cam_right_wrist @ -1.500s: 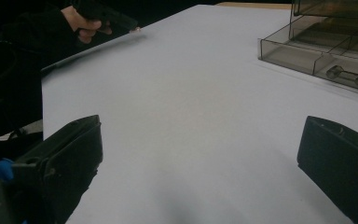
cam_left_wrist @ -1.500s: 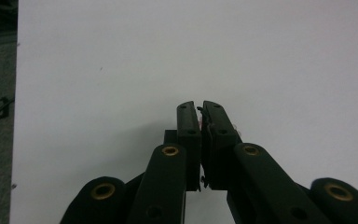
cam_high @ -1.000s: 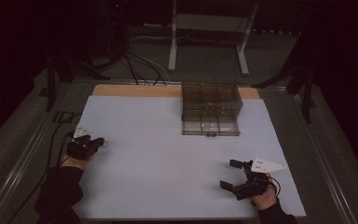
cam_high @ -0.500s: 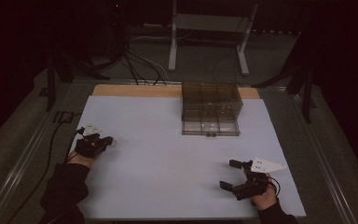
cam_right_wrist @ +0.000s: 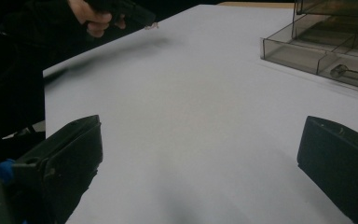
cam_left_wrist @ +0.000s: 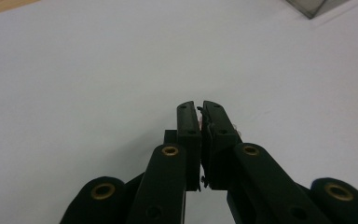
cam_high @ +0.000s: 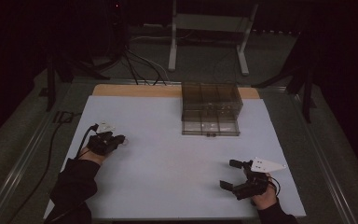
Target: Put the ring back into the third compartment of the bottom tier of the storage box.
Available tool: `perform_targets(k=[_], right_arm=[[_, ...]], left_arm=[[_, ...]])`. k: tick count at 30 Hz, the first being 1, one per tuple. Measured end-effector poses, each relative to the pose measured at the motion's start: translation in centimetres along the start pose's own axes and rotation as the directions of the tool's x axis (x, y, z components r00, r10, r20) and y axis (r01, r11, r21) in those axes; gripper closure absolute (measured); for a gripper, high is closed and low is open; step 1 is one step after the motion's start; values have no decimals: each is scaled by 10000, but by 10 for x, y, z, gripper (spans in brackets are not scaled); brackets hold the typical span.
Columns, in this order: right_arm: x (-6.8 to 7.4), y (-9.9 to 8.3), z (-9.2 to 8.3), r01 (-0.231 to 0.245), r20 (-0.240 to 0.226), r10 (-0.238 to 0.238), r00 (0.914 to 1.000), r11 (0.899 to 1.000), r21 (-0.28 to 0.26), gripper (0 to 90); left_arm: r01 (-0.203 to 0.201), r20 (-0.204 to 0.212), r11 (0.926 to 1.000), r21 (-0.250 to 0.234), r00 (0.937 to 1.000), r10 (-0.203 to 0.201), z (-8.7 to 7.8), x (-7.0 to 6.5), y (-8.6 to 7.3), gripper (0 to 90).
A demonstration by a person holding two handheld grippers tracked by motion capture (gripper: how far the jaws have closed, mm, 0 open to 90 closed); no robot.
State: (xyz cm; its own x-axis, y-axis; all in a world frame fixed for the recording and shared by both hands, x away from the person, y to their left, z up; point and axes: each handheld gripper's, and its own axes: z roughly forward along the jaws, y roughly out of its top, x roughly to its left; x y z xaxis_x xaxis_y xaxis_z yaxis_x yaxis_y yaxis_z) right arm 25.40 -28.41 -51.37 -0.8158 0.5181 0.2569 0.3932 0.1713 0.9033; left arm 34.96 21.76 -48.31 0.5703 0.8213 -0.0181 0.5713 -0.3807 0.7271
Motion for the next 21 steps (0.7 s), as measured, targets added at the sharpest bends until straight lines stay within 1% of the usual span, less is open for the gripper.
perform_targets(k=[3, 6, 10, 12, 14, 15, 19, 21], right_arm=[[1, 0, 0, 48, -7, -48, 10000, 10000, -36, 0], [0, 0, 0, 28, -11, -28, 10000, 10000, -9, 0], [0, 0, 0, 44, -12, -44, 10000, 10000, -24, 0], [0, 0, 0, 40, -25, -40, 10000, 10000, 8, 0], [1, 0, -1, 57, -29, -57, 10000, 10000, -27, 0], [1, 0, -1, 58, -29, -58, 10000, 10000, -53, 0], [1, 0, -1, 39, -30, -40, 10000, 10000, -23, 0], [1, 0, -1, 64, -27, -64, 10000, 10000, -37, 0]], left_arm=[[-164, 123, 9999, 12, 9998, 163, 3, -5, 4, 883], [-223, 212, 9997, 11, 9995, 223, 6, -8, 7, 883], [-447, 370, 9990, 21, 9983, 446, 10, -16, 14, 883], [-488, 502, 9988, -6, 9975, 488, 12, -20, 17, 883], [-656, 564, 9978, 16, 9963, 654, 14, -23, 20, 883], [-655, 621, 9979, -9, 9959, 654, 15, -25, 21, 883], [-877, 739, 9961, 43, 9935, 871, 20, -32, 26, 883], [-917, 849, 9958, 24, 9922, 911, 22, -34, 28, 883]])
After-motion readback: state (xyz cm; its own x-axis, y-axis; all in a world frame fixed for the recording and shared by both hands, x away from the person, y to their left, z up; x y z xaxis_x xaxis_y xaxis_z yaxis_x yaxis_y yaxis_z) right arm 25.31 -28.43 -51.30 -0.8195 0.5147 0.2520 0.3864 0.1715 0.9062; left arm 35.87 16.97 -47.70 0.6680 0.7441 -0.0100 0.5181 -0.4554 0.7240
